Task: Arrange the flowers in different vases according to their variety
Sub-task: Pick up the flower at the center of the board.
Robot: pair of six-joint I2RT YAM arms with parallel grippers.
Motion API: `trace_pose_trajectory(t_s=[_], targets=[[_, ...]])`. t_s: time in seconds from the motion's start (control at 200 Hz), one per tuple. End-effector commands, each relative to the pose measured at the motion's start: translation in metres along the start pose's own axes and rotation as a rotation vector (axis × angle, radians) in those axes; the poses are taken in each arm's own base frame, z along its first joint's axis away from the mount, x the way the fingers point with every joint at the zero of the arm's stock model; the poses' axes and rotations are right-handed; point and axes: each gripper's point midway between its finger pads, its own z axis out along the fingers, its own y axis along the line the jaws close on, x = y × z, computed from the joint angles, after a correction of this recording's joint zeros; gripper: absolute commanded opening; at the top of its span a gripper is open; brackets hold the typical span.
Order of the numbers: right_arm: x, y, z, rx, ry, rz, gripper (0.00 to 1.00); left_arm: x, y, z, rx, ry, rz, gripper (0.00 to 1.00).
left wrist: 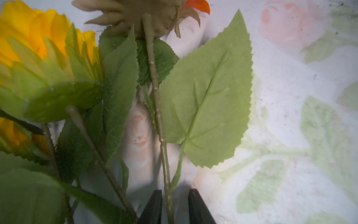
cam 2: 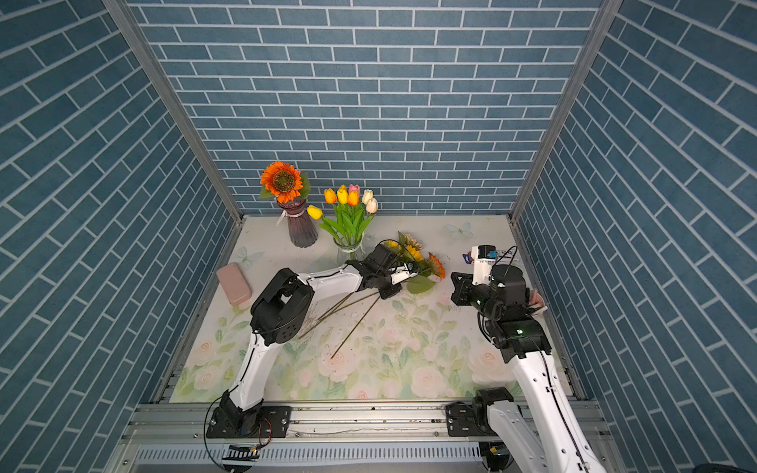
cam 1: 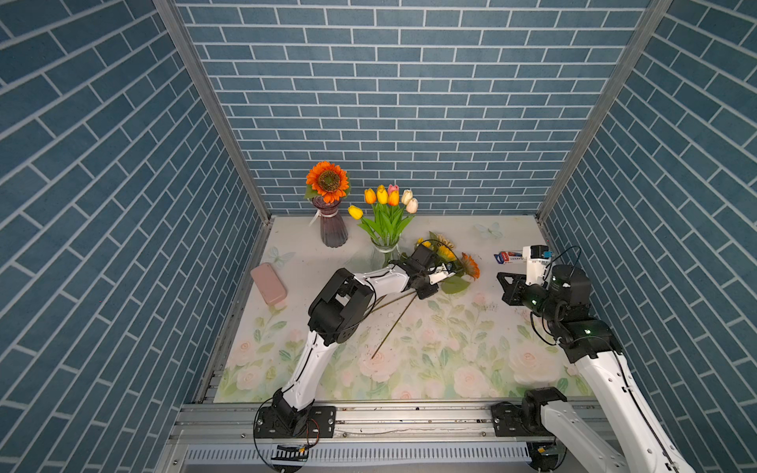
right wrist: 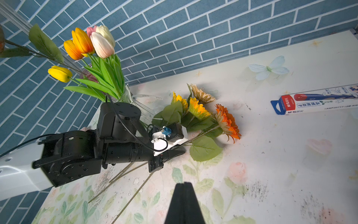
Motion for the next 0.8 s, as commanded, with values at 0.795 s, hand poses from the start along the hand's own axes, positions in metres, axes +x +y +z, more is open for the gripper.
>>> trace_pose_trajectory(t_s=[0.795], targets=[[-0.004, 0.006, -0.016, -0.011, -0.043, -0.051, 0.0, -0.078, -0.044, -0.12, 0.001, -0.167, 0.053, 0.0]])
